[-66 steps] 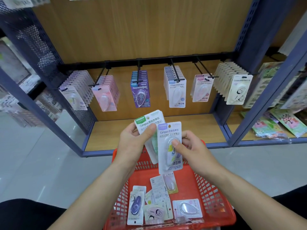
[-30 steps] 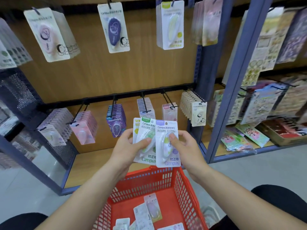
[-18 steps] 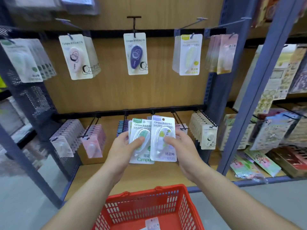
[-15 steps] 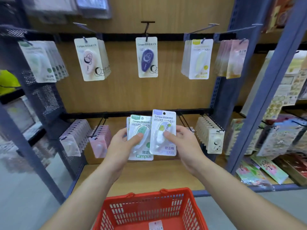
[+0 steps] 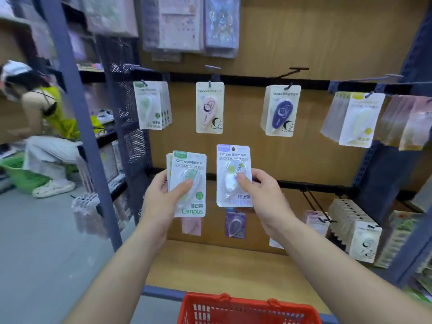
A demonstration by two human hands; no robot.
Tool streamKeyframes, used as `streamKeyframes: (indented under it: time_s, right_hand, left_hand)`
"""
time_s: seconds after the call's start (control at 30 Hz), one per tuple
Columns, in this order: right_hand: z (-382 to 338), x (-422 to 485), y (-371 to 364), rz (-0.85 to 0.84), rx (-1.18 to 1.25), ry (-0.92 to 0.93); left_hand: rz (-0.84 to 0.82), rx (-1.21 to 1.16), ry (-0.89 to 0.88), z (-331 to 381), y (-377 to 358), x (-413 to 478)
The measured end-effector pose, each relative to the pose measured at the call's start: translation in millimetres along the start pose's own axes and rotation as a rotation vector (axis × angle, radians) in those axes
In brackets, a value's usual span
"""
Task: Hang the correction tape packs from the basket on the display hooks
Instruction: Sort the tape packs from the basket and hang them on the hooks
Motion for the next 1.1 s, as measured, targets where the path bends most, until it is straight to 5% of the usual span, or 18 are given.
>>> streamKeyframes:
  time_s: [0.43,0.63,1.1]
  right_hand:
    - [161,-39,-31,0.045,-0.003,-0.39]
    - [190,-49,-44,-0.011,-0.063,-0.433]
    - [209,32,-138,-0.183,-0.06,-0.401]
  left_hand:
    - [-0.155,0.358,0.341,-108,74,-49]
    - [-0.194,0.417,0.443,-133,89,-61]
    - [0.051,0.319,0.39,-132,155,-26]
Point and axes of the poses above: each hand's wrist, its own x-axis towards the middle knuckle, its own y-axis out of the back of the hand, z = x × y, the point moved 4 cm from there along x, towards the middle knuckle, and after that the axes turned 7 degrees about -y, right-handed, at the moved point
